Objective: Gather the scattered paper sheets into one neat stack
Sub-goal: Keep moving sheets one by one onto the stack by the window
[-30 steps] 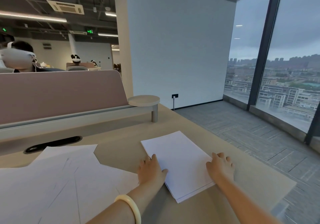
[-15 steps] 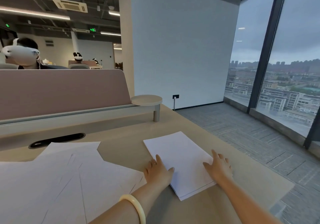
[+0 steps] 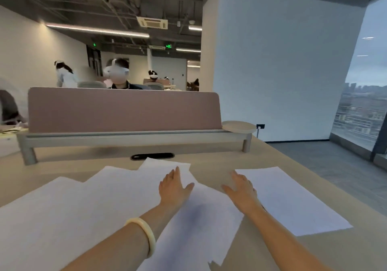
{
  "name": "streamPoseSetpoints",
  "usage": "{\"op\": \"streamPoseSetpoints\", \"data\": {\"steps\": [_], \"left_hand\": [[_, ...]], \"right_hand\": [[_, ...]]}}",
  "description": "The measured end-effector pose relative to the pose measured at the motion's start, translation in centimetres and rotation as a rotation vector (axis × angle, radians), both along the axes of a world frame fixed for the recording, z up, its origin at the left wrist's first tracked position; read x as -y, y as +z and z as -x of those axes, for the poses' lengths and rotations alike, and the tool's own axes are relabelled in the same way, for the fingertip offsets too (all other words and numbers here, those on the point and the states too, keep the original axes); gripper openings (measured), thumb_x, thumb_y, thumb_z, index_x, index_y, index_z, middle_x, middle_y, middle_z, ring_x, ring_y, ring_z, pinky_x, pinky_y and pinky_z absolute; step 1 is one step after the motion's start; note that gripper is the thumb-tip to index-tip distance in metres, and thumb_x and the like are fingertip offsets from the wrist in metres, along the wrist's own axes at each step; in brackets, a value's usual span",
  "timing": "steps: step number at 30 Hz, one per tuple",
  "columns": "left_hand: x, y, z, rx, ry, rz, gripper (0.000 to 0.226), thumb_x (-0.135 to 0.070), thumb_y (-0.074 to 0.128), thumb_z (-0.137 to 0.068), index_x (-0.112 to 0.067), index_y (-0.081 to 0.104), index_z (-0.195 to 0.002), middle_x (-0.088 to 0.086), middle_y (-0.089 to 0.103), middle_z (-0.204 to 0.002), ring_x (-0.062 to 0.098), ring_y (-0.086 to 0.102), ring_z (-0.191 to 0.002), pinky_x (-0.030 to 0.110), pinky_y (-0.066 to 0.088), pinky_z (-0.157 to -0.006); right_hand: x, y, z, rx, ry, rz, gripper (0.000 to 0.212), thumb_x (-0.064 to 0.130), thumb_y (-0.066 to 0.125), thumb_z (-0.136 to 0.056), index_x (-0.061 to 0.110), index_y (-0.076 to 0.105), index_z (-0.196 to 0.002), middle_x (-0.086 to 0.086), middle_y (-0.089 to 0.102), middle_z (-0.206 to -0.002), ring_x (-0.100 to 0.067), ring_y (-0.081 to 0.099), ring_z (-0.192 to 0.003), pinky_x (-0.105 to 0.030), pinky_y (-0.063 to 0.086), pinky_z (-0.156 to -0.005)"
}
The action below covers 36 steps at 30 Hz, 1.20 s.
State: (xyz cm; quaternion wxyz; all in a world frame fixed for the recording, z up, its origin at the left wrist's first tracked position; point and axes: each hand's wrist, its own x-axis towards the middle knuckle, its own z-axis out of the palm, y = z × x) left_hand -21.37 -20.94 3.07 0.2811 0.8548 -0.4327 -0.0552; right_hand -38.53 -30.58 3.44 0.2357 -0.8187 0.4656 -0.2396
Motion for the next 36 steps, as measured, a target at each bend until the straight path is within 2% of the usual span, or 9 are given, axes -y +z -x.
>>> {"op": "streamPoseSetpoints", "data": {"steps": [3, 9, 16, 20, 23, 26, 30, 33, 36], "left_hand": [[-6.6, 0.0, -6.1, 0.006, 0.134, -0.025, 0.077, -0.051, 0.043, -0.092, -0.016, 0.007, -0.151, 0.005, 0.019, -0.157, 0.024, 0.021, -0.144, 0.038, 0.022, -0.116], [-20.0, -1.3, -15.9, -0.017, 0.353, -0.196, 0.081, -0.058, 0.047, -0.087, -0.02, 0.012, -0.149, 0.005, 0.028, -0.151, 0.03, 0.03, -0.137, 0.044, 0.03, -0.11], [-27.7, -5.0, -19.0, -0.106, 0.439, -0.49, 0.096, -0.081, 0.034, -0.075, -0.024, 0.01, -0.149, 0.01, 0.003, -0.158, 0.039, -0.002, -0.144, 0.056, 0.006, -0.115], [-27.9, -4.9, -19.0, -0.055, 0.308, -0.513, 0.093, -0.08, 0.031, -0.077, -0.028, 0.006, -0.149, 0.009, -0.006, -0.159, 0.039, -0.01, -0.145, 0.057, 0.001, -0.115], [-28.0, -5.0, -19.4, -0.049, 0.238, -0.519, 0.094, -0.082, 0.032, -0.075, -0.03, 0.008, -0.149, 0.005, -0.002, -0.159, 0.035, -0.007, -0.145, 0.058, 0.002, -0.115], [-27.4, -4.8, -18.9, -0.052, 0.219, -0.466, 0.095, -0.081, 0.032, -0.076, -0.03, 0.004, -0.15, 0.0, 0.001, -0.16, 0.029, -0.005, -0.147, 0.055, 0.001, -0.116], [-27.3, -4.0, -18.4, -0.108, 0.206, -0.384, 0.097, -0.073, 0.045, -0.078, -0.028, -0.001, -0.151, -0.002, 0.006, -0.16, 0.025, 0.0, -0.148, 0.05, 0.003, -0.117], [-26.7, -3.5, -18.4, -0.149, 0.215, -0.296, 0.098, -0.064, 0.055, -0.079, -0.024, 0.001, -0.151, 0.002, 0.021, -0.156, 0.027, 0.018, -0.144, 0.042, 0.021, -0.116], [-25.7, -2.7, -18.2, -0.353, 0.238, -0.138, 0.098, -0.051, 0.064, -0.081, -0.018, 0.004, -0.151, 0.005, 0.025, -0.154, 0.03, 0.023, -0.141, 0.039, 0.024, -0.115]], "right_hand": [[-4.6, -0.7, -5.7, 0.023, 0.138, -0.053, 0.061, 0.042, 0.053, -0.091, 0.02, 0.032, -0.143, 0.001, 0.036, -0.148, -0.019, 0.033, -0.136, -0.035, 0.027, -0.114], [-11.0, -2.6, -13.8, -0.153, 0.299, -0.205, 0.076, 0.054, 0.053, -0.086, 0.019, 0.024, -0.147, -0.005, 0.028, -0.152, -0.024, 0.03, -0.139, -0.039, 0.032, -0.112], [-15.7, -5.4, -18.4, -0.436, 0.263, -0.051, 0.091, 0.076, 0.035, -0.08, 0.026, 0.007, -0.151, -0.004, -0.002, -0.16, -0.03, -0.006, -0.147, -0.045, 0.0, -0.119], [-16.3, -5.5, -19.2, -0.466, 0.351, -0.03, 0.093, 0.073, 0.04, -0.08, 0.027, 0.002, -0.151, -0.001, -0.003, -0.16, -0.029, -0.008, -0.147, -0.044, 0.0, -0.12], [-15.8, -5.0, -20.0, -0.432, 0.41, -0.091, 0.096, 0.065, 0.052, -0.08, 0.025, 0.002, -0.151, 0.003, 0.007, -0.159, -0.026, 0.001, -0.148, -0.04, 0.009, -0.12], [-16.1, -4.5, -21.0, -0.249, 0.474, -0.203, 0.096, 0.052, 0.064, -0.079, 0.021, 0.007, -0.151, 0.002, 0.014, -0.158, -0.019, 0.017, -0.145, -0.033, 0.02, -0.118], [-16.3, -3.2, -21.3, -0.048, 0.438, -0.316, 0.086, 0.043, 0.064, -0.084, 0.018, 0.014, -0.15, -0.001, 0.019, -0.156, -0.021, 0.025, -0.142, -0.032, 0.025, -0.114], [-15.3, -3.5, -20.6, -0.366, 0.199, -0.071, 0.087, 0.063, 0.047, -0.084, 0.021, 0.009, -0.15, -0.001, 0.02, -0.156, -0.026, 0.021, -0.143, -0.042, 0.022, -0.115], [-15.5, -4.5, -20.7, -0.449, 0.24, -0.163, 0.09, 0.067, 0.04, -0.084, 0.02, 0.001, -0.15, -0.001, 0.01, -0.159, -0.025, 0.009, -0.146, -0.043, 0.012, -0.117]]}}
